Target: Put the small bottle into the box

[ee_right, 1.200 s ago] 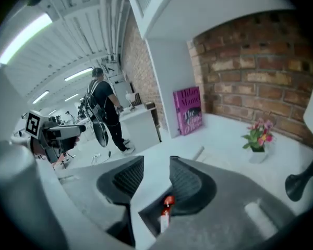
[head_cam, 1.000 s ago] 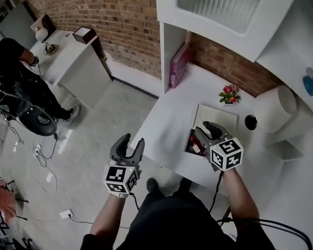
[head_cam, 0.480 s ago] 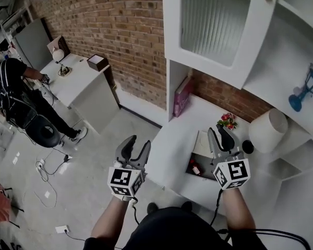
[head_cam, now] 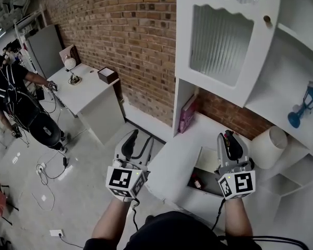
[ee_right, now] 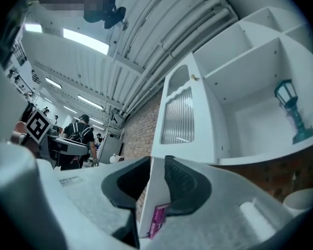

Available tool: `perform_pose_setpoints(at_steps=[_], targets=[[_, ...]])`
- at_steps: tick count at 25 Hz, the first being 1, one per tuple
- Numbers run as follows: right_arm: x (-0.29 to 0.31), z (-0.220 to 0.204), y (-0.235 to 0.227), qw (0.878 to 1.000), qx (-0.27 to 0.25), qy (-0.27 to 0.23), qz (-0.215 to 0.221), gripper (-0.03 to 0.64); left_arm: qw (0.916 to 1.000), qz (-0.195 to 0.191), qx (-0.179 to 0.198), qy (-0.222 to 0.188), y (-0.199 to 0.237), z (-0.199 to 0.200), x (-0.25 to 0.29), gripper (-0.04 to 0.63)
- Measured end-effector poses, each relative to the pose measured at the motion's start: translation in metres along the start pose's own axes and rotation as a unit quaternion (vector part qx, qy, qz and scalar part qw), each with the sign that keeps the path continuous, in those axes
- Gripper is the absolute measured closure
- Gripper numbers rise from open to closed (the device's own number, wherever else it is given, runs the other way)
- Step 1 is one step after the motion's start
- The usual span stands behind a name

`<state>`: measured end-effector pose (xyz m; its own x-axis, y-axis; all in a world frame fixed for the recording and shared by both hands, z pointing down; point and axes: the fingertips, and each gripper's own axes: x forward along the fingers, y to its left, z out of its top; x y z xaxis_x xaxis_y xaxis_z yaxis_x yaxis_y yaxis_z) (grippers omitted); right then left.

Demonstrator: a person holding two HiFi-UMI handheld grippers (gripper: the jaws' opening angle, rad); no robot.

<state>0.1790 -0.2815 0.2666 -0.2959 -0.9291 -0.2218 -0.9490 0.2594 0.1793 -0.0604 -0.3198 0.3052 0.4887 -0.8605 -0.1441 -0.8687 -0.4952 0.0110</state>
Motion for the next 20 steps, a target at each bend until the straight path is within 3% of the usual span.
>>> perform_pose_setpoints(at_steps=[8, 20], targets=[[-0.005, 0.01, -0.005, 0.999, -0.029, -0.023, -0.013, 0.538, 0.9994, 0.009, 0.028, -0.017, -0.004, 0.016, 0.004, 0.39], [-0.002, -0.008, -0.014, 1.0, -0.015, -0.007, -0.007, 0.538, 0.9995, 0.02, 0.022, -0.004, 0.002, 0.003, 0.008, 0.39]])
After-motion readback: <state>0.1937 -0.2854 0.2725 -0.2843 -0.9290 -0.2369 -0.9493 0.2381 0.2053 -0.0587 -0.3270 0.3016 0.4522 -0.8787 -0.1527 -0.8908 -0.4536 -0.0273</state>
